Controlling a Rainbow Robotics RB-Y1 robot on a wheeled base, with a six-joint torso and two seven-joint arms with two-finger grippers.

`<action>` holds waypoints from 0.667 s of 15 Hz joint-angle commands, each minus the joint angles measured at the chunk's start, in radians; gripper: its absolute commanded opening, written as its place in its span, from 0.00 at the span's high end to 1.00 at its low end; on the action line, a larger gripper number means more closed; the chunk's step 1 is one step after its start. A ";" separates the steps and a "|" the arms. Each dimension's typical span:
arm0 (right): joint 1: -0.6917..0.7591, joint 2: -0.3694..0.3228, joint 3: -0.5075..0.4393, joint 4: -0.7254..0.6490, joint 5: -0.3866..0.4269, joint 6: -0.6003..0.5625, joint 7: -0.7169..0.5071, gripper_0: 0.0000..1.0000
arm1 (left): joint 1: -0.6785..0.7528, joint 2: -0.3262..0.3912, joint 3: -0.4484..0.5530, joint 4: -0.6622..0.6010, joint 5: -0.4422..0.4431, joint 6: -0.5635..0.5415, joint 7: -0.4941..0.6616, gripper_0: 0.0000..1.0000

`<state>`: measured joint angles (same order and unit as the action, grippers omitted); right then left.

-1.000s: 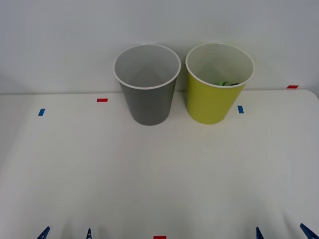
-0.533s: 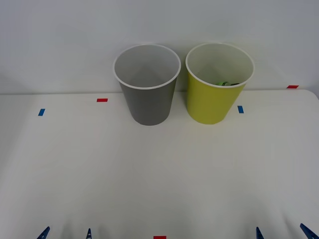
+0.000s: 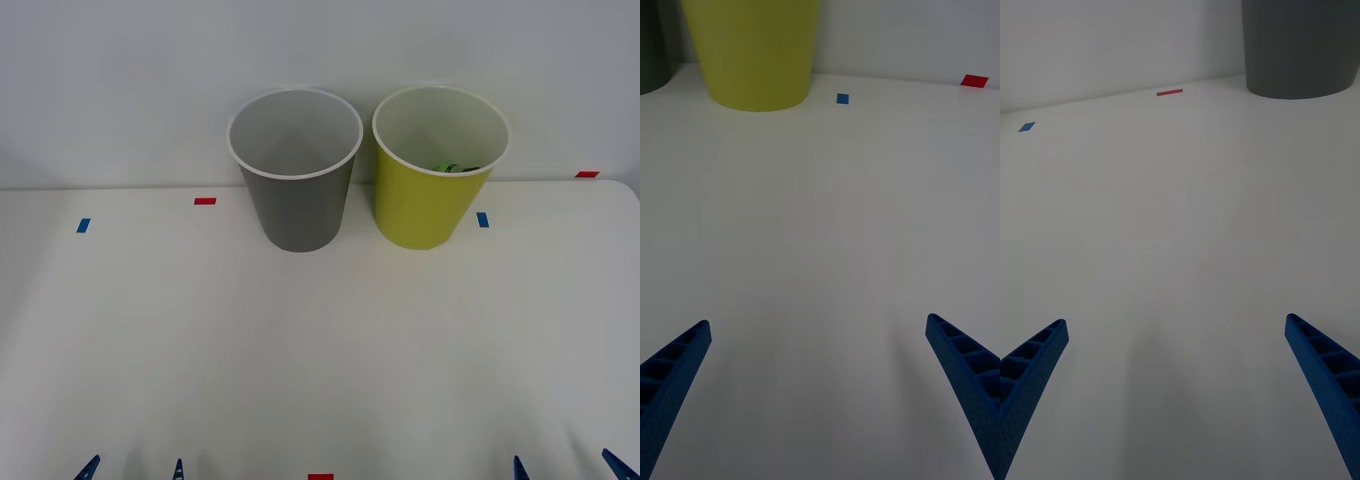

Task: Put cans in the gray bin and PET bottles in the light green bin.

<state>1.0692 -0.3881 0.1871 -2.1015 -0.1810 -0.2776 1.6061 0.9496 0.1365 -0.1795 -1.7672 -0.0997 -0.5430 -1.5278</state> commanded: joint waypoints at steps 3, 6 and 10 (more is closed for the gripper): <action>0.000 0.000 0.000 0.000 0.000 0.000 0.000 0.00 | 0.000 0.000 0.000 0.000 0.000 0.000 0.000 0.00; 0.000 0.000 0.000 0.000 0.000 0.000 0.000 0.00 | 0.000 0.000 0.000 0.000 0.000 0.000 0.000 0.00; 0.000 0.000 0.000 0.000 0.000 0.000 0.000 0.00 | 0.000 0.000 0.000 0.000 0.000 0.000 0.000 0.00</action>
<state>1.0692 -0.3881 0.1871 -2.1015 -0.1810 -0.2776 1.6061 0.9496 0.1365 -0.1795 -1.7671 -0.0997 -0.5430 -1.5278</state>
